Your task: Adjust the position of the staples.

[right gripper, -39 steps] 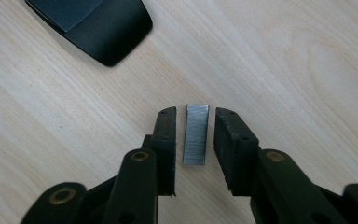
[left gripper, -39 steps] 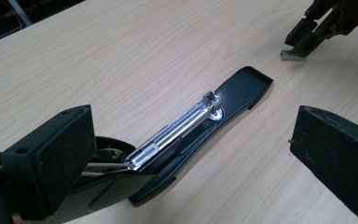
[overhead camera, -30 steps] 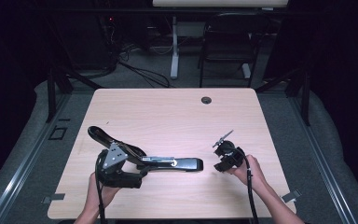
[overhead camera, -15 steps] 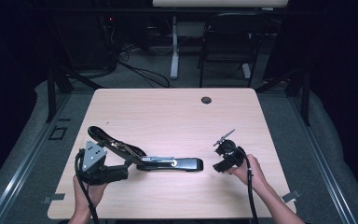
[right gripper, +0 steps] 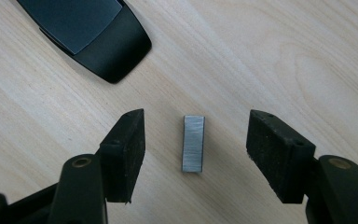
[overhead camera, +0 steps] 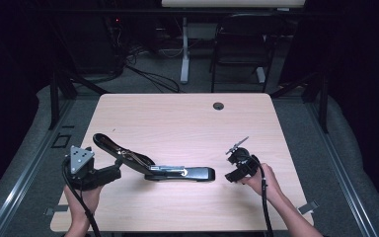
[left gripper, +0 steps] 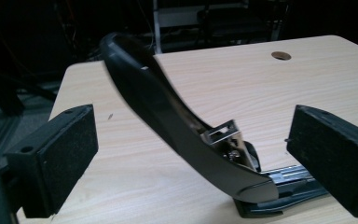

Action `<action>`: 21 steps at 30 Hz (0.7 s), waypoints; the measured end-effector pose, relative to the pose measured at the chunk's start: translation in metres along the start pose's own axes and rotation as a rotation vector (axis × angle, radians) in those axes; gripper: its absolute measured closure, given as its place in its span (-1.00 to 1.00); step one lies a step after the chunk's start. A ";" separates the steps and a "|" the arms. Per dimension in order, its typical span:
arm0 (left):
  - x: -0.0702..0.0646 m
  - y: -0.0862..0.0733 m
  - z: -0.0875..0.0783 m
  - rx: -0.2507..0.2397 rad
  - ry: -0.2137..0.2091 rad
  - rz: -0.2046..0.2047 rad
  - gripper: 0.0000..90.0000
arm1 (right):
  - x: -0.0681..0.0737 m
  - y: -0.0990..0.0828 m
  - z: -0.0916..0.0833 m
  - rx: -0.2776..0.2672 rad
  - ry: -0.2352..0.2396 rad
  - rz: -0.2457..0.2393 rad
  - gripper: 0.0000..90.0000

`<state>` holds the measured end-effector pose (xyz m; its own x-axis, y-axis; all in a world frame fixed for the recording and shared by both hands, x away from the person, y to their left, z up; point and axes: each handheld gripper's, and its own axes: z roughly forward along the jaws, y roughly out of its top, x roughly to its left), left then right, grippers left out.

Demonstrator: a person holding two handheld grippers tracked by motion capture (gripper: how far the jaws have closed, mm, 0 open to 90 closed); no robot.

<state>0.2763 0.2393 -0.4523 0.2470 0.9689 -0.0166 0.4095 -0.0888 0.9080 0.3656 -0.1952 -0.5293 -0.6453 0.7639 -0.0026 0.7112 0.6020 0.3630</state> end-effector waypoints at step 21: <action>0.021 -0.006 0.030 0.033 -0.065 -0.055 0.07 | 0.000 0.001 0.000 0.006 0.006 -0.018 0.25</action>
<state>0.3057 0.2526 -0.4704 0.2795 0.9555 -0.0941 0.4522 -0.0446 0.8908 0.3659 -0.1946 -0.5287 -0.6595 0.7517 -0.0037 0.7013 0.6170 0.3570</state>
